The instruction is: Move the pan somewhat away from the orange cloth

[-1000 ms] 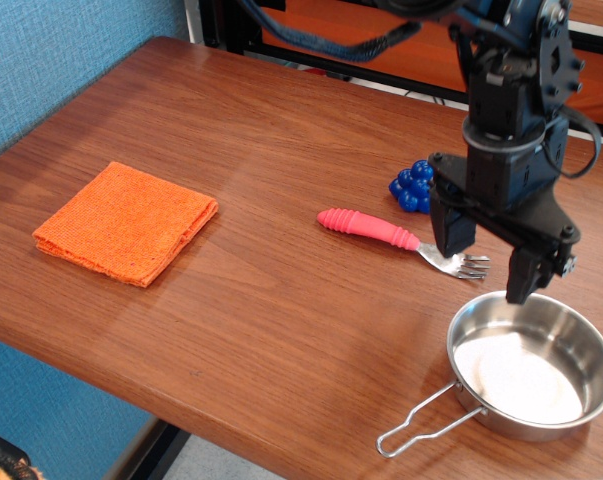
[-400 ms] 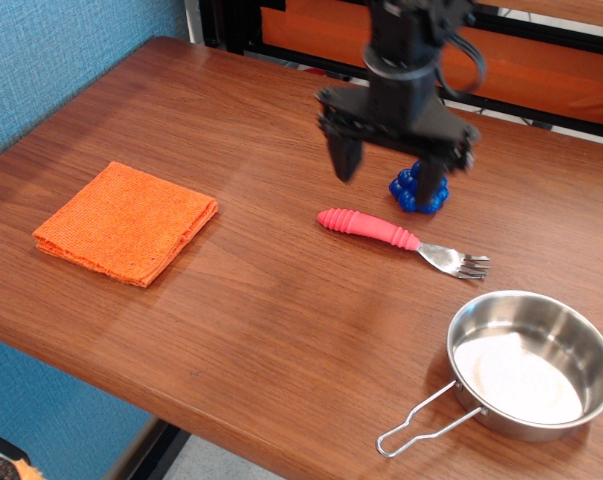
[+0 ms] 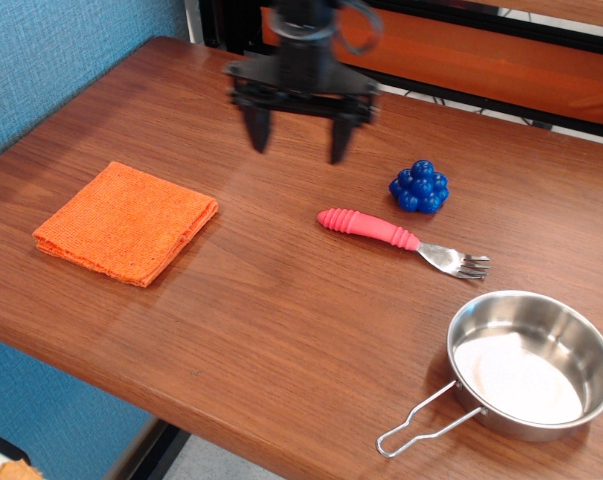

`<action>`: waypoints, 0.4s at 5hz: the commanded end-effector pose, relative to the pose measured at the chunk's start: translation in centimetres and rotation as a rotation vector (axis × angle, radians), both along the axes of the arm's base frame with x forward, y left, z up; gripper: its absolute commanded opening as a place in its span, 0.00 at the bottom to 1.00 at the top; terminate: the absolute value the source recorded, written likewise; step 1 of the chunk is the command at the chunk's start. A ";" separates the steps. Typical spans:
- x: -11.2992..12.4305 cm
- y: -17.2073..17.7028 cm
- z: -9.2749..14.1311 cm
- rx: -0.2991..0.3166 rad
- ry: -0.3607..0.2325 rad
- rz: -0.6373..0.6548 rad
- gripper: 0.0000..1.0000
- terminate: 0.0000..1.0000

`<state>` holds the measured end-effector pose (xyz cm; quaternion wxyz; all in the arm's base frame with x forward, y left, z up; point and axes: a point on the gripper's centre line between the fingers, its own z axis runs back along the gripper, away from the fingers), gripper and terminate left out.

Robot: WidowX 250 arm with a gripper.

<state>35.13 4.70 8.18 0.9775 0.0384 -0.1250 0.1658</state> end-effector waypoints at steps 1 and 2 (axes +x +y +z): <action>-1.9 5.0 1.1 0.014 -0.048 0.152 1.00 0.00; -2.5 5.9 1.4 0.016 -0.052 0.193 1.00 0.00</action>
